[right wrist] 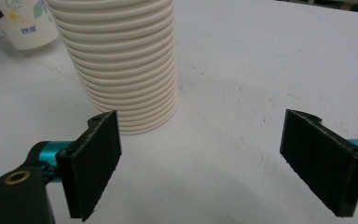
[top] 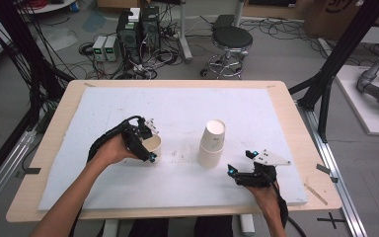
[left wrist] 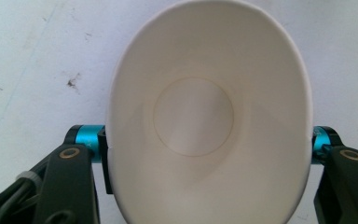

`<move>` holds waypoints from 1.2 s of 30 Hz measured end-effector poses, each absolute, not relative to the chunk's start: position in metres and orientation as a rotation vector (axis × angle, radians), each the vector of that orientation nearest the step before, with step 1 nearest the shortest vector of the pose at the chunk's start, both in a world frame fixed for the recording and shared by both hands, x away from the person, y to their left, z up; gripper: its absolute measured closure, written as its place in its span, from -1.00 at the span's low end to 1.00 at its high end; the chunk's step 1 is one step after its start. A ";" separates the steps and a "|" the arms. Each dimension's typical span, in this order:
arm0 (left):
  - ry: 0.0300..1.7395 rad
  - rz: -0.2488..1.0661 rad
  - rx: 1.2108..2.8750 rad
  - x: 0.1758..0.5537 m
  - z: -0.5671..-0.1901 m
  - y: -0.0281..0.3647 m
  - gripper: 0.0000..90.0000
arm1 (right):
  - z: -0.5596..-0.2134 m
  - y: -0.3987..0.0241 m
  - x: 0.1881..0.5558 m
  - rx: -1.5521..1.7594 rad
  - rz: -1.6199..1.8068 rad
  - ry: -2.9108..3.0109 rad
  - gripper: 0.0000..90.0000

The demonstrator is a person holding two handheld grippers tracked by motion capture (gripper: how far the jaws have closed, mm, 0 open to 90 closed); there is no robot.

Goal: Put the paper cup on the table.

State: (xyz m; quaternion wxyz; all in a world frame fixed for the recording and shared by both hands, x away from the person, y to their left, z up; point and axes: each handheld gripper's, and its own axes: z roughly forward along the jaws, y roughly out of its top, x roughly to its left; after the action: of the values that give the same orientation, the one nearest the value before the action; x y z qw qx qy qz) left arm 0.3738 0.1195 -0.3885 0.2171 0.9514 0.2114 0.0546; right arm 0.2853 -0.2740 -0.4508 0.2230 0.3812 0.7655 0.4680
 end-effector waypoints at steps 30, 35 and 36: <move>0.649 0.183 2.618 0.375 -0.406 0.113 -0.90 | -0.451 -0.274 0.286 1.042 1.304 2.122 -0.72; 0.668 0.172 2.555 0.369 -0.407 0.124 -0.96 | -0.451 -0.274 0.285 1.050 1.299 2.130 -0.73; 0.666 0.177 2.543 0.367 -0.408 0.128 -0.96 | -0.451 -0.274 0.285 1.048 1.300 2.129 -0.73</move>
State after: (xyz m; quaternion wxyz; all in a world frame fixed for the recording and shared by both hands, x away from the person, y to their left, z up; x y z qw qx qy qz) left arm 0.3665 0.1280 -0.4085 0.2506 0.9344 0.2447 0.0650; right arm 0.2853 -0.2739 -0.4509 0.2161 0.3782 0.7682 0.4692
